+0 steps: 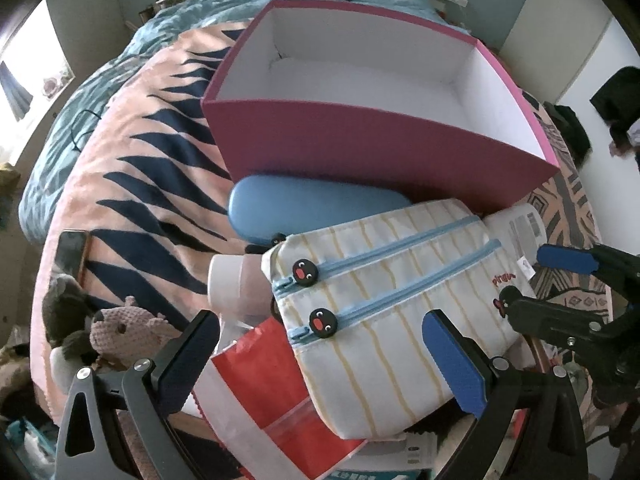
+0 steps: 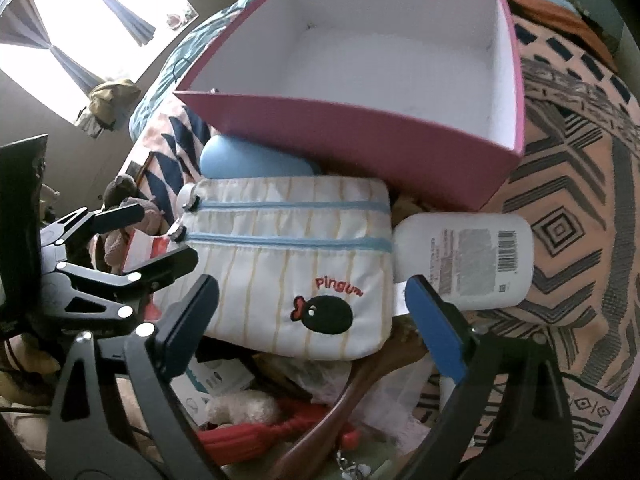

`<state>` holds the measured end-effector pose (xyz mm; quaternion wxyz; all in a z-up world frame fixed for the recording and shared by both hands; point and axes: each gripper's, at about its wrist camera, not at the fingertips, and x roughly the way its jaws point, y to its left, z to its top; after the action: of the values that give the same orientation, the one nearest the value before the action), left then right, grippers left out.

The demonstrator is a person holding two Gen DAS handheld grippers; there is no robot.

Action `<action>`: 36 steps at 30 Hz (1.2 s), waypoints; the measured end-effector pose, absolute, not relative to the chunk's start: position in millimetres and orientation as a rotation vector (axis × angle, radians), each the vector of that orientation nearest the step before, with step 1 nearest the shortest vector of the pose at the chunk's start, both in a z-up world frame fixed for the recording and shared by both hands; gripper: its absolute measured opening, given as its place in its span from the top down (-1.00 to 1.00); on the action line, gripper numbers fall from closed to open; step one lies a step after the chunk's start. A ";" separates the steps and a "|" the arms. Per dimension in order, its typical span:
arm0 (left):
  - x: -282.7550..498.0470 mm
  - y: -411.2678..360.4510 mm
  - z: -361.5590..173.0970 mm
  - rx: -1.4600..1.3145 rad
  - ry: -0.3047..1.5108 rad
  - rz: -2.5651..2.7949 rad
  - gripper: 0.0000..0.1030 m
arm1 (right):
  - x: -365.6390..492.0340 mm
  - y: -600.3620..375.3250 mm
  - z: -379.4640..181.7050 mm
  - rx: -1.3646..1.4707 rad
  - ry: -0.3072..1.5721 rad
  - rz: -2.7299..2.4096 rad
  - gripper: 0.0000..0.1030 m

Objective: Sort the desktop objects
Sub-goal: 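Grasp the white striped Pingu pouch with the right gripper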

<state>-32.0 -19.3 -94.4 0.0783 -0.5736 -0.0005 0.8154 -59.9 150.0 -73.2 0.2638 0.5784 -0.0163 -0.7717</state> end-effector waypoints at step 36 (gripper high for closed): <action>-55.7 -32.9 -116.9 -1.794 -0.152 2.243 -0.49 | -81.7 155.1 -99.1 1.644 -0.162 -1.902 -0.42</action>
<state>-55.7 -32.9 -116.9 0.1324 -0.6184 -0.0522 0.7729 -81.7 155.1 -99.1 0.3059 0.6212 -0.0612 -0.7188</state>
